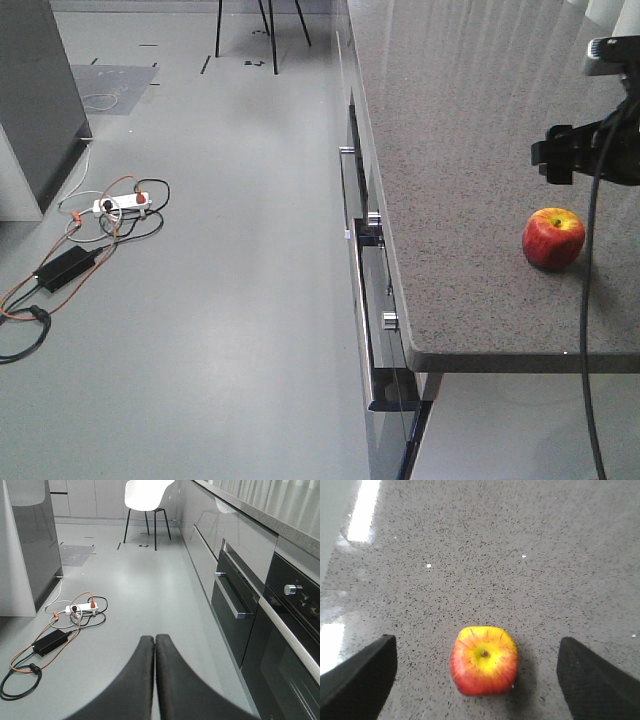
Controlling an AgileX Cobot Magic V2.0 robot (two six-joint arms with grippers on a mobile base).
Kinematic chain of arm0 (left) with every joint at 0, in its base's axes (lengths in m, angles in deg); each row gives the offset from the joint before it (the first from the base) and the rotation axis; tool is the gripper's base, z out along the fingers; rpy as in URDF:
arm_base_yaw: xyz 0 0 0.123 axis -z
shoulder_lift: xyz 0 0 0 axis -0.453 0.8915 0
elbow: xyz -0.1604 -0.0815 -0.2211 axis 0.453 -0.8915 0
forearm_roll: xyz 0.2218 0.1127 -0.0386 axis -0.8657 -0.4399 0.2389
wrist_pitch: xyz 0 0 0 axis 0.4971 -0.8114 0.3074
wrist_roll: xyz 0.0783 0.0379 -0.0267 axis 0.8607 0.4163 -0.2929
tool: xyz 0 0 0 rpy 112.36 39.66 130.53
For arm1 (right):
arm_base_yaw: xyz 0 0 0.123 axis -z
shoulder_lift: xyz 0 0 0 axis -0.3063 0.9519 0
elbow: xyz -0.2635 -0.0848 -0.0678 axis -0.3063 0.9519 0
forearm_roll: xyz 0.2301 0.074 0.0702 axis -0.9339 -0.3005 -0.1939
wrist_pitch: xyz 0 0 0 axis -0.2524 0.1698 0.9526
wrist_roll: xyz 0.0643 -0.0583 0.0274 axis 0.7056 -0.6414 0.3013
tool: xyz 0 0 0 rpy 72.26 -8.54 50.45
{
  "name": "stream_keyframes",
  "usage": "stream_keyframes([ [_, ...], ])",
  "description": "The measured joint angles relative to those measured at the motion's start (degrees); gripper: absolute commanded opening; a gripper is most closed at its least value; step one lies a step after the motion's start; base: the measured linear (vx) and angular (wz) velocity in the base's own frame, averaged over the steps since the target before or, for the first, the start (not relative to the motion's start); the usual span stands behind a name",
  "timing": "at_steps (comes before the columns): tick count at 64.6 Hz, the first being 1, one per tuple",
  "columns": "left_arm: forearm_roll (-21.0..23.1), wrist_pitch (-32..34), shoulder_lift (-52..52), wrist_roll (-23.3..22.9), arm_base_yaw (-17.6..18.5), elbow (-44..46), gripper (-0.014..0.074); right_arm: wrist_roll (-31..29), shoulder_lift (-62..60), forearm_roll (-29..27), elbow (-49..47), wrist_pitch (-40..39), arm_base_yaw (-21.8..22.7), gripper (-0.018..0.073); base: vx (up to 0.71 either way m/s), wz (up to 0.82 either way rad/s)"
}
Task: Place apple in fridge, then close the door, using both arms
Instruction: 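Lower the open right gripper over the apple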
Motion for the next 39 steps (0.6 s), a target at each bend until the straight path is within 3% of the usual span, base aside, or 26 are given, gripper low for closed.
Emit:
stream_keyframes([
  [15, 0.00, 0.00, 0.00, 0.00, 0.00, 0.00, -0.0005, 0.00, 7.26, 0.00, -2.65, 0.91, 0.23, 0.0602, 0.00, 0.00],
  [26, 0.00, 0.00, 0.00, 0.00, 0.00, 0.00, -0.0005, -0.05, 9.76, -1.57, -3.49, 0.98, 2.96, 0.0595, 0.00, 0.00],
  [39, 0.00, 0.00, 0.00, 0.00, 0.00, 0.00, -0.0005, -6.18, 10.23, -5.51, -3.49, 0.78, 4.78, 0.0592, 0.00, 0.00],
])
